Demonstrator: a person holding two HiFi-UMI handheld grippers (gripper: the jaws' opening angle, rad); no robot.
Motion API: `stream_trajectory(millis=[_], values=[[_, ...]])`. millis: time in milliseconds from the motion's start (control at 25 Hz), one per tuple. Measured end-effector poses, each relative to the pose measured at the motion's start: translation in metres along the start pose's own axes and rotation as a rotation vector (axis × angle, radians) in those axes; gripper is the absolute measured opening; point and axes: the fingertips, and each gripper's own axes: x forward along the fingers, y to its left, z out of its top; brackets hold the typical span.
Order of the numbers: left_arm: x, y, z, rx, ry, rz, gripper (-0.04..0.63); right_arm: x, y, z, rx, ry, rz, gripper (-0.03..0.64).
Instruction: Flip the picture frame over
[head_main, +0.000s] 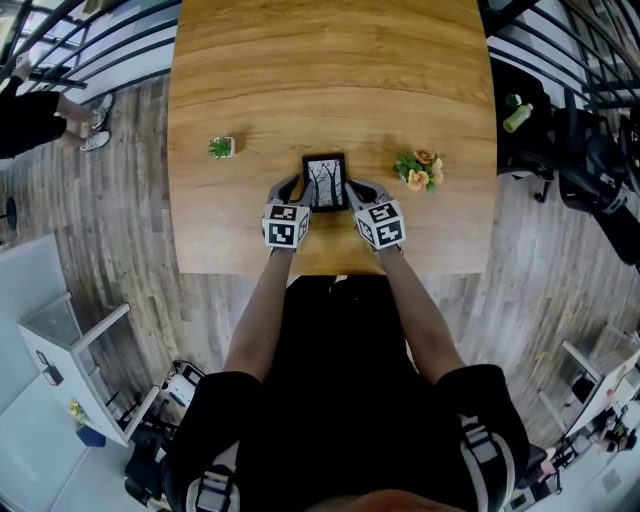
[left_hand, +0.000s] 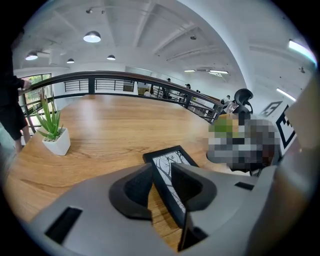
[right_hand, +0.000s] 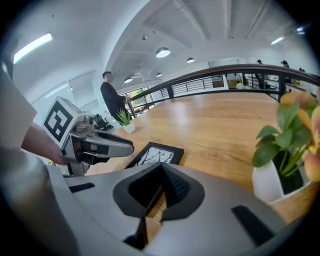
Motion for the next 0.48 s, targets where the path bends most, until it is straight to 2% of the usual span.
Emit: stream_trajectory(millis=[200,480], values=[[-0.016,-0.005,0.008,0.017,-0.037,0.007,0.058,-0.009,0.009,0.007,-0.058,-0.007,-0.002,0.005],[-0.035,-0.01,0.009,0.039,-0.052,-0.007,0.028,-0.02,0.015,0.013,-0.116,-0.012,-0.037,0.005]])
